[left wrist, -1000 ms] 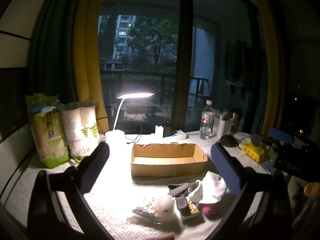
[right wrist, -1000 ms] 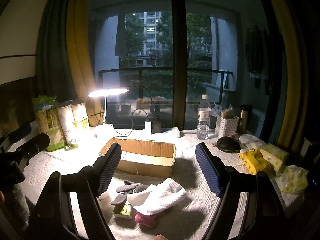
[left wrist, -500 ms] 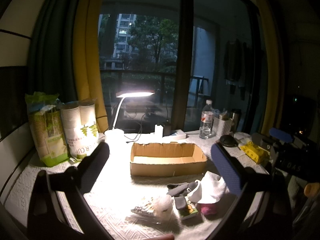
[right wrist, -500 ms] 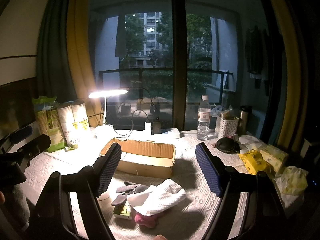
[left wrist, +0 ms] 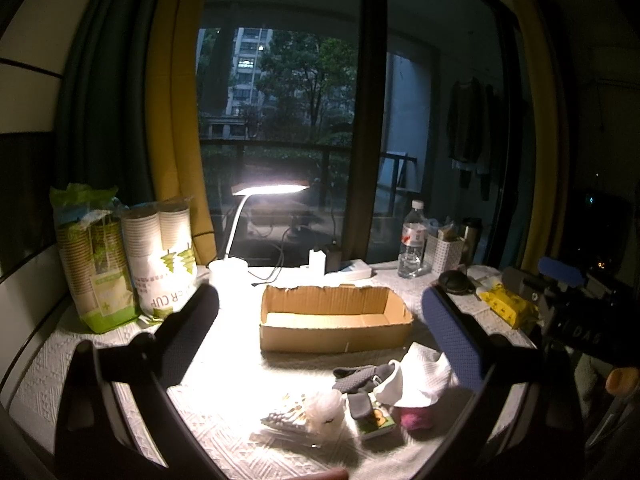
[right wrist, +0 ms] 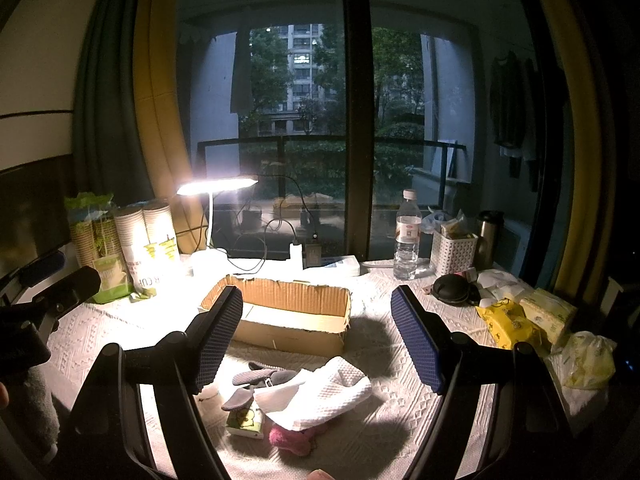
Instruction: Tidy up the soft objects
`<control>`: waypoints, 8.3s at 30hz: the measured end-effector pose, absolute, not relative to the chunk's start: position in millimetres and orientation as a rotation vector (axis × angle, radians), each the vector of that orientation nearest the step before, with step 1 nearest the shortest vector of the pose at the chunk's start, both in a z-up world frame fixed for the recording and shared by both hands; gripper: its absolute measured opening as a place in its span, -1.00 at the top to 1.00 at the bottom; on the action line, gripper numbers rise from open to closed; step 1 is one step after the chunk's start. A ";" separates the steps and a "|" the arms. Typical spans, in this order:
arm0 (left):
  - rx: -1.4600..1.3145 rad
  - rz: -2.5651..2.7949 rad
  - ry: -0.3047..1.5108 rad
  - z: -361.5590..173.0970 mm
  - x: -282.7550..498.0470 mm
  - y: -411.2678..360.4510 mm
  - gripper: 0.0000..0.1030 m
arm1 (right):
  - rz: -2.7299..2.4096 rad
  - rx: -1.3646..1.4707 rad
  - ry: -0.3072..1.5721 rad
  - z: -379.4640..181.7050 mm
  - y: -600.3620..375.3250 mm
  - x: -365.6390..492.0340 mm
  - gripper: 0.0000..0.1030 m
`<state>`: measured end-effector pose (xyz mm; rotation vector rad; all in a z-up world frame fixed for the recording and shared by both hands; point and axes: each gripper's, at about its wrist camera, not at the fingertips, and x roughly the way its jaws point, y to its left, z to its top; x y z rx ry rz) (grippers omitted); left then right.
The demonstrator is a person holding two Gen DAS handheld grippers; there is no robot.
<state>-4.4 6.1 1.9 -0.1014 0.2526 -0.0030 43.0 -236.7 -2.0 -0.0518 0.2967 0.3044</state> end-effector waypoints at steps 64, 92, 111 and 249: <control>-0.092 -0.008 0.649 -117.8 100.2 -2.1 -0.98 | 0.360 -0.140 0.769 -159.3 -214.1 146.9 0.03; 0.000 -0.092 0.665 -106.0 126.9 -71.0 -0.98 | 0.387 0.023 0.462 -58.6 -310.2 127.4 0.90; 0.045 -0.194 0.672 -100.9 151.0 -142.7 -0.98 | 0.194 -0.060 0.689 -136.1 -369.2 181.4 0.90; -0.126 -0.238 0.830 -112.0 290.8 -62.4 -0.47 | 0.467 -0.070 0.545 -86.8 -247.9 277.6 0.84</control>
